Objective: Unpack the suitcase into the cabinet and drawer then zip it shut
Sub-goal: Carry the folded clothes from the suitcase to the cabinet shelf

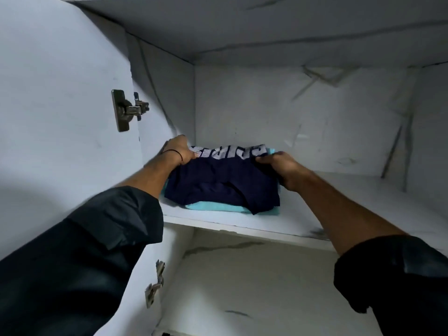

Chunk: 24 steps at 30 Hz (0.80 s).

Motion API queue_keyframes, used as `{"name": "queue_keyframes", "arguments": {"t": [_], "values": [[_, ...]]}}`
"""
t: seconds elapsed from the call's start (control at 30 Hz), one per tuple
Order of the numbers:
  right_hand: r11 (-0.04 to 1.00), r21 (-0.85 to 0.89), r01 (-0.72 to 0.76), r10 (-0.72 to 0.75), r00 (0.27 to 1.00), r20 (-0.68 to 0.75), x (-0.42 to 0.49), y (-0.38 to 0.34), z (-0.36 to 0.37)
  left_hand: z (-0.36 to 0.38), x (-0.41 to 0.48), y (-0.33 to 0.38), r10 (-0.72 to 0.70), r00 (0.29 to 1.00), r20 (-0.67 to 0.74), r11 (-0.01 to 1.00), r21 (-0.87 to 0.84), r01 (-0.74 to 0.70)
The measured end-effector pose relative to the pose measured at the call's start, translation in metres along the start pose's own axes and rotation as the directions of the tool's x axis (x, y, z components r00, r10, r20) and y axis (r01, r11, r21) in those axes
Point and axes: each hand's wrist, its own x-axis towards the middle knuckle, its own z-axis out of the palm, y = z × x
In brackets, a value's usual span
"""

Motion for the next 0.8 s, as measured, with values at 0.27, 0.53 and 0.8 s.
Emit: {"name": "queue_keyframes", "arguments": {"t": [0.27,0.53,0.8], "values": [[0.567,-0.800,0.196,-0.331,0.944,-0.003,0.033,0.010,0.028,0.043,0.026,0.010,0.349,0.916,0.199,0.876,0.279,-0.394],[0.475,-0.862,0.176,-0.026,0.982,0.187,0.062,0.029,0.049,0.074,0.036,-0.015,0.161,0.907,0.390,0.946,0.200,-0.254],[0.540,-0.825,0.167,0.001,0.980,0.199,0.054,0.038,0.037,0.056,0.021,-0.007,0.145,0.923,0.356,0.956,0.191,-0.224]]}}
